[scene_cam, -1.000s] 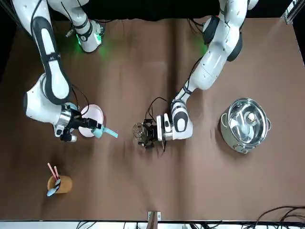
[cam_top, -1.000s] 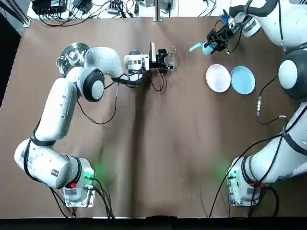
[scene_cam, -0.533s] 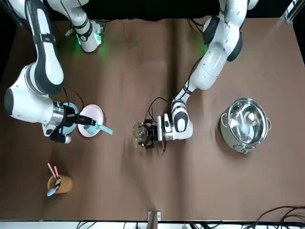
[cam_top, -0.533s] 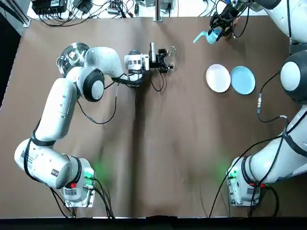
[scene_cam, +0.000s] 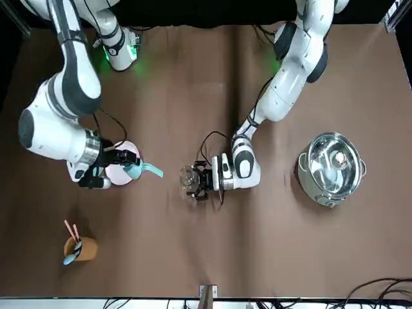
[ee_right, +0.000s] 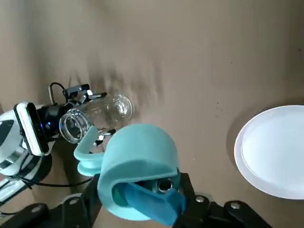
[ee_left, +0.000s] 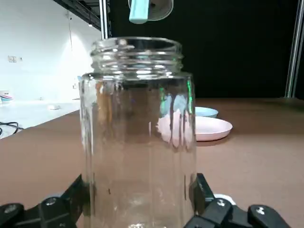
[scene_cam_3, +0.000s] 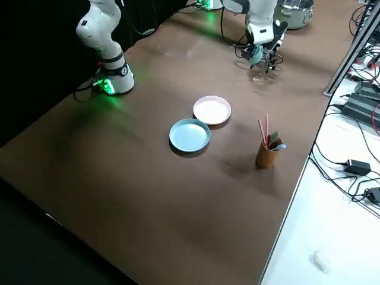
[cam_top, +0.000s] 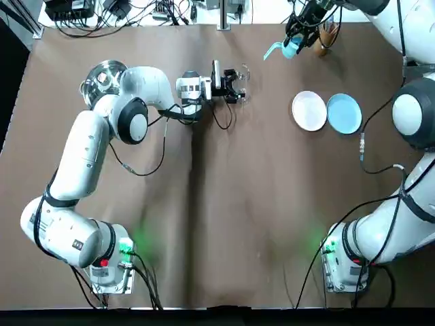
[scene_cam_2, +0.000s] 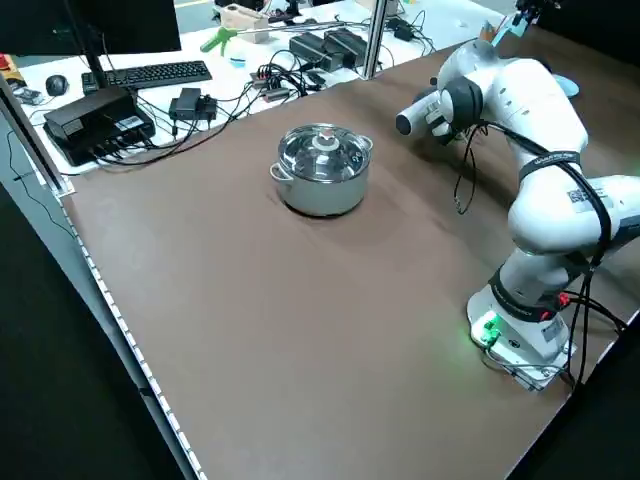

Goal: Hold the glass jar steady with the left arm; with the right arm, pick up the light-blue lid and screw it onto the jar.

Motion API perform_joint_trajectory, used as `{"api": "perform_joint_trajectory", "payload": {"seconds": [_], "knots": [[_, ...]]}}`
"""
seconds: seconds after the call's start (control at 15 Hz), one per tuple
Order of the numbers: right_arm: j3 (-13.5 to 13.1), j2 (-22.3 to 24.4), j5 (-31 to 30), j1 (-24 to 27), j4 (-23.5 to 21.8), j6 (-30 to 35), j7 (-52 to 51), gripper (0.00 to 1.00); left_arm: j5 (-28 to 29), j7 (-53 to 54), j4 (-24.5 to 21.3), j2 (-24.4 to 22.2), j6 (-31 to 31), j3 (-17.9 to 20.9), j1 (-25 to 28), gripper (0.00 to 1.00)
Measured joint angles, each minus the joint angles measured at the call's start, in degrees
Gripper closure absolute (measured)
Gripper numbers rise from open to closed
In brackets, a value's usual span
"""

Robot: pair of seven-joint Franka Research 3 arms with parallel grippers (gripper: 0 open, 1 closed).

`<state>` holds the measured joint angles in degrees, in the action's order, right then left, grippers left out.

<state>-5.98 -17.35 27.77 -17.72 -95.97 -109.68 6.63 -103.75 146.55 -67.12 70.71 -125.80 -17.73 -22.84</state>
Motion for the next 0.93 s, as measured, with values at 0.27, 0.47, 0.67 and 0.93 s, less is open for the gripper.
{"api": "perform_joint_trajectory", "payload": {"seconds": [0.27,0.47,0.67,0.93], "knots": [[0.12,-0.02,-3.98,-3.65,2.02,-0.55,-0.46,0.32,0.0,0.51,0.0,0.01,0.08,0.01,0.0,0.09],[0.17,-0.01,-5.59,-5.94,5.6,-0.54,-2.45,0.32,0.0,1.19,0.0,0.01,0.22,0.08,0.0,0.09],[0.23,-0.45,-8.55,-8.48,7.68,-0.46,-4.24,0.32,0.0,1.32,0.0,0.01,0.34,0.16,0.0,0.09],[0.26,-1.86,-13.23,-11.84,8.41,-0.47,-7.29,0.32,-0.04,2.04,-0.02,0.02,0.54,0.22,0.0,0.09]]}}
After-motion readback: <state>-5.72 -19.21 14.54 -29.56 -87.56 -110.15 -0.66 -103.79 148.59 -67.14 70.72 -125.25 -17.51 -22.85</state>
